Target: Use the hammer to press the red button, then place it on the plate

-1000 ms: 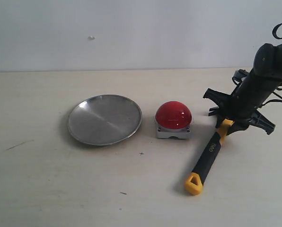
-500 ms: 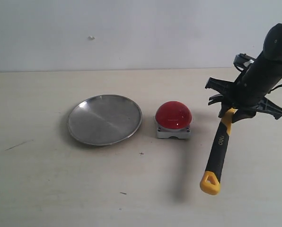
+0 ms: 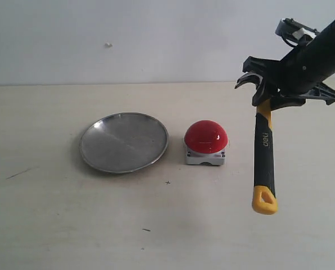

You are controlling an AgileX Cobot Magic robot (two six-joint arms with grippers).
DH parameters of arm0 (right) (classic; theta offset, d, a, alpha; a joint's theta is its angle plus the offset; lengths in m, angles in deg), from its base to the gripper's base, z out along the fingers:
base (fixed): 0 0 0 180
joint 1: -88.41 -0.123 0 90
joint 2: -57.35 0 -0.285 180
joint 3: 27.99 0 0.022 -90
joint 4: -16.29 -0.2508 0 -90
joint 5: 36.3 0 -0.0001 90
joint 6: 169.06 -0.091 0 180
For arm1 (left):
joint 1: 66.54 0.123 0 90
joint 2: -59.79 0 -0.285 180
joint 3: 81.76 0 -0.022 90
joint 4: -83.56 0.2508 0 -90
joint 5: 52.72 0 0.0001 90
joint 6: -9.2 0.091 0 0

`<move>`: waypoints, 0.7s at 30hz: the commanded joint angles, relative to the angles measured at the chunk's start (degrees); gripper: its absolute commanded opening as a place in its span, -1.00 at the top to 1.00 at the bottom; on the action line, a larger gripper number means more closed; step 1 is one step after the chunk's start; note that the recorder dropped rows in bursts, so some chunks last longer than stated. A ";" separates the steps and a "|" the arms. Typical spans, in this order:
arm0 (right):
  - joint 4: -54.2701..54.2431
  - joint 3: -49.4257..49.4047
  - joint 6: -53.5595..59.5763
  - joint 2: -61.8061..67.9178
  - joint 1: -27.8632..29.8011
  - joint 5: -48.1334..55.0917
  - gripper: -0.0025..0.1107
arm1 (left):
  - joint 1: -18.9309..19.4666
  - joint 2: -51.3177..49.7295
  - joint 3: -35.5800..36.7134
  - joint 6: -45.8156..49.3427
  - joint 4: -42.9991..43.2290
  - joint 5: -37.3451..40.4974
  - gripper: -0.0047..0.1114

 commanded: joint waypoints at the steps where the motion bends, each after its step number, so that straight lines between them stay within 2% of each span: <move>1: -2.67 0.25 8.08 -3.37 -0.10 -0.91 0.96 | -0.28 0.14 -0.14 1.53 -2.97 -10.87 0.91; 3: -2.85 0.25 9.11 -4.02 -0.10 -1.38 0.96 | -0.28 0.14 -0.14 -1.31 -6.65 -14.95 0.91; 6: -4.00 0.25 10.00 -4.91 -0.10 -2.63 0.96 | -0.28 0.14 -0.14 -14.31 -10.68 -18.30 0.91; 9: -8.37 0.25 13.02 -5.25 -0.10 -3.26 0.96 | -0.28 0.14 -0.14 -22.28 -5.64 -20.01 0.91; 13: -19.60 0.25 21.00 -5.25 -0.10 -2.98 0.96 | -0.28 -0.62 -1.69 -40.95 10.46 -27.54 0.91; 16: -24.66 0.25 24.71 -5.25 -0.10 -0.70 0.96 | -0.28 -4.63 -8.11 -42.34 17.12 -29.29 0.91; 21: -24.68 0.25 25.33 -5.25 -0.10 1.93 0.96 | -0.16 -21.55 -20.47 -35.70 17.14 -21.40 0.91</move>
